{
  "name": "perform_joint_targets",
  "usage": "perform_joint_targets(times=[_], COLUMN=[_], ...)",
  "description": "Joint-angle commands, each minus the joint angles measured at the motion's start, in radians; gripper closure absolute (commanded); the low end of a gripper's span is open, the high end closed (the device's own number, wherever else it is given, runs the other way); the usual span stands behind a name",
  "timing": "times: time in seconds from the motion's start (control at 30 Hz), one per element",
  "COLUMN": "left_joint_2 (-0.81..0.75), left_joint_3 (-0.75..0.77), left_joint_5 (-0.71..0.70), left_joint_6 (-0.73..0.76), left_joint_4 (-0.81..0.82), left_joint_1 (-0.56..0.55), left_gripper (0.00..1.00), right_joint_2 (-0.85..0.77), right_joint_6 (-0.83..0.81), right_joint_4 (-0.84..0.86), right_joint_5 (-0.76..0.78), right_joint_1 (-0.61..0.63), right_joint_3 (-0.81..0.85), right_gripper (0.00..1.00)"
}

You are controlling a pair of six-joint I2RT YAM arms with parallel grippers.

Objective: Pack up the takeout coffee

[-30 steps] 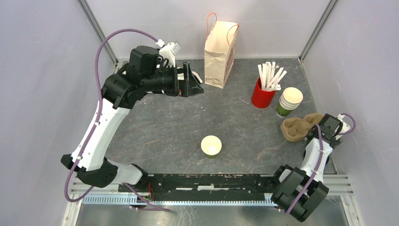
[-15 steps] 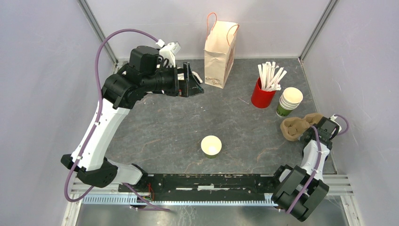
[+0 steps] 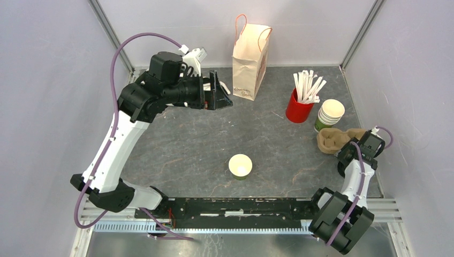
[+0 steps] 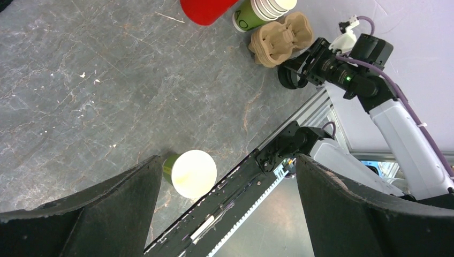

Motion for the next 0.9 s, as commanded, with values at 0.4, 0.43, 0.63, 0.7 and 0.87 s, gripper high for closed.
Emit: perform_joint_targets(times=[0.4, 0.43, 0.63, 0.7, 0.87], left_joint_2=[-0.005, -0.006, 0.001, 0.000, 0.000], left_joint_3=[0.024, 0.025, 0.040, 0.043, 0.048], left_joint_5=[0.018, 0.017, 0.004, -0.001, -0.014], left_joint_6=[0.052, 0.054, 0.066, 0.071, 0.075], left_joint_4=[0.047, 0.046, 0.046, 0.044, 0.039], left_joint_1=[-0.022, -0.026, -0.047, -0.051, -0.052], left_gripper=[0.00, 0.00, 0.00, 0.00, 0.00], right_joint_2=[0.014, 0.008, 0.003, 0.006, 0.010], right_joint_6=[-0.026, -0.031, -0.036, -0.037, -0.038], right_joint_4=[-0.067, -0.062, -0.037, -0.033, -0.005], right_joint_5=[0.441, 0.454, 0.490, 0.492, 0.464], right_joint_1=[-0.037, -0.037, -0.040, -0.043, -0.046], right_joint_3=[0.089, 0.075, 0.031, 0.028, 0.014], right_gripper=[0.44, 0.44, 0.46, 0.45, 0.46])
